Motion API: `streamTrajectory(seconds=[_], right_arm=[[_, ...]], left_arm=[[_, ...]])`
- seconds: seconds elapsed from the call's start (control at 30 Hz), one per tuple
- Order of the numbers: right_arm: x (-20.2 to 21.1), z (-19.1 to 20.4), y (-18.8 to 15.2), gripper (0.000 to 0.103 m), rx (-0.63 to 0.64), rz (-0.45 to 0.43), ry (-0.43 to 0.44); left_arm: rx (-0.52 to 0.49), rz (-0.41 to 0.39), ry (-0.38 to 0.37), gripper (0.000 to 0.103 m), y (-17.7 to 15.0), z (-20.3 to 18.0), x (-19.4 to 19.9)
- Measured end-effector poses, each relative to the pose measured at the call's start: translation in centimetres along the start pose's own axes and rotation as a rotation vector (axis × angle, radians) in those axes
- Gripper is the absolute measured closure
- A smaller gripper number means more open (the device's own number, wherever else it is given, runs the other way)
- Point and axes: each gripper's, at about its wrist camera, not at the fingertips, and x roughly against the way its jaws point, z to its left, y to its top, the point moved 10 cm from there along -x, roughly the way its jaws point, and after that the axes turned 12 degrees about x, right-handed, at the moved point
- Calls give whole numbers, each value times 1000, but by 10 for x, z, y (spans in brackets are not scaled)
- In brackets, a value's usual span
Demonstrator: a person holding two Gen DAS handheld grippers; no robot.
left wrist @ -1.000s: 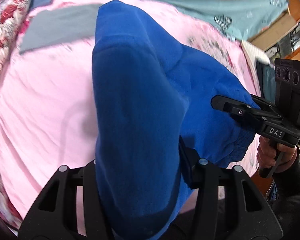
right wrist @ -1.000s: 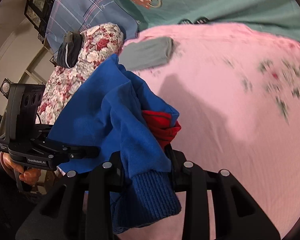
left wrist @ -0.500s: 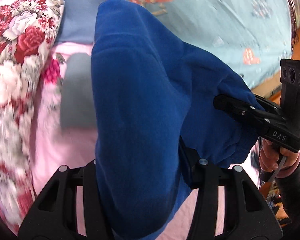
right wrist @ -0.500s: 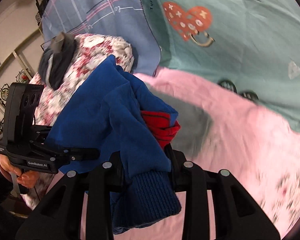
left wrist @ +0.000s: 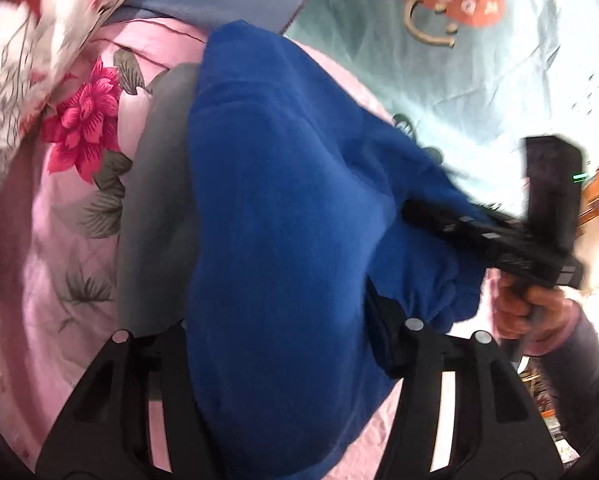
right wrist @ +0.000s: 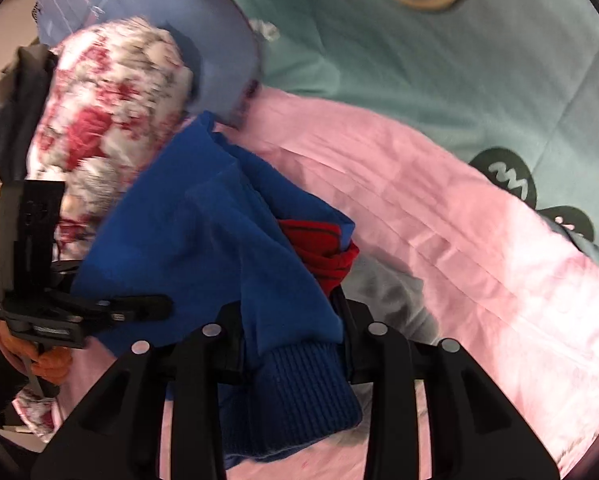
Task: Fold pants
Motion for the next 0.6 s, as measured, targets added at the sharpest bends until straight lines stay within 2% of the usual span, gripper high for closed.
streamTrajectory(seconds=[0.03,0.07,0.17,0.23,0.37,0.43,0.47,0.53,0.6], right_arm=[[-4,-3,-2,58,-11,-8,6],[-8,-8,-4,47,-26,-16,4],[-7,-14,-11,42,-80,-53,68],[6,-16,-14,35,-95,-61,72],[56,-21,-13,33,-95,-150,3],[86,-22,-4,33,-135,-254,-10],[99,-18,2,33,-160,-318,16],[113,-4,15,33,-171,-413,113],[107,15,27,34,-163,-438,229]], left_arm=[[-8,-7,-6,45,0,0,1],[-25,-15,-1,44,0,0,1],[-59,-48,79,29,-3,1,10],[-74,-110,162,22,0,4,29],[-126,-212,223,22,6,-5,74],[-149,-268,205,22,10,-20,93],[-164,-299,175,22,13,-34,101],[-199,-313,106,22,14,-59,104],[-230,-286,29,22,14,-78,91]])
